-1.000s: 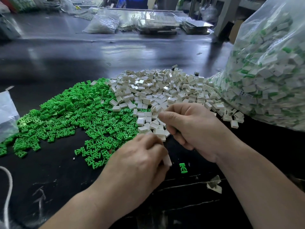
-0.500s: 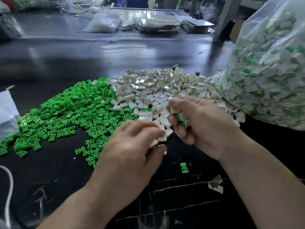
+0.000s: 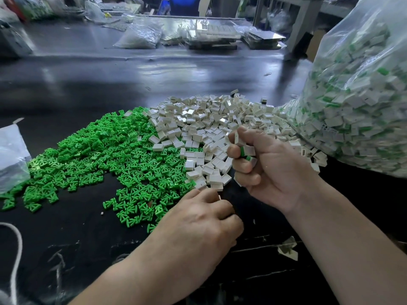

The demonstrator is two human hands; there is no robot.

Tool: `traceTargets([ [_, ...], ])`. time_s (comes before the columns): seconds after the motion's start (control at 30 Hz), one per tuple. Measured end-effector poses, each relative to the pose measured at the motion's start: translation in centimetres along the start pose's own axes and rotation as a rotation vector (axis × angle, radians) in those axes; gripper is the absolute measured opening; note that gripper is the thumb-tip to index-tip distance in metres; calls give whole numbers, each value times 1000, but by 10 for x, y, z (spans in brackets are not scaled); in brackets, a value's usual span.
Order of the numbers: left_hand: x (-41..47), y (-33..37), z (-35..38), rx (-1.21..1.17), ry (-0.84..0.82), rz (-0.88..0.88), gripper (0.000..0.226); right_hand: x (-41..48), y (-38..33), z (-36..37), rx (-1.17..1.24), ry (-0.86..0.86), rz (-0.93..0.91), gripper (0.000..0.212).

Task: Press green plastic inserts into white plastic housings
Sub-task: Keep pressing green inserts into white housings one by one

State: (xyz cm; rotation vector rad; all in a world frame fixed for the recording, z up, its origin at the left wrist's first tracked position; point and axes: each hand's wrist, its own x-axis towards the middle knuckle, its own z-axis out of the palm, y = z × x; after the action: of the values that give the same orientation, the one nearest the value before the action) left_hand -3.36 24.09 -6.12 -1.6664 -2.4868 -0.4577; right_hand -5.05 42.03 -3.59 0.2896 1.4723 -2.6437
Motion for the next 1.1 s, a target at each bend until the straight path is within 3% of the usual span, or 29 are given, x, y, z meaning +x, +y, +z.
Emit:
traceTargets([
  [0.1, -3, 1, -2, 20, 41, -25, 16, -1, 2, -1, -50, -14, -9, 23],
  [0.2, -5, 1, -8, -156, 184, -191, 20, -4, 4, 0, -148, -29, -34, 16],
  [0.4, -11, -21, -24, -1162, 519, -753, 20, -10, 9, 9, -278, -133, -25, 11],
  [0.57, -9, -33, -27, -1633, 714, -816, 20, -14, 10, 13, -321, -201, -3, 18],
  [0.7, -10, -34, -28, -1686, 729, -765, 18, -14, 12, 15, -396, -232, -4, 19],
  [1.1, -12, -30, -24, -1496, 755, -679, 27, -22, 12, 23, -518, -275, -14, 9],
])
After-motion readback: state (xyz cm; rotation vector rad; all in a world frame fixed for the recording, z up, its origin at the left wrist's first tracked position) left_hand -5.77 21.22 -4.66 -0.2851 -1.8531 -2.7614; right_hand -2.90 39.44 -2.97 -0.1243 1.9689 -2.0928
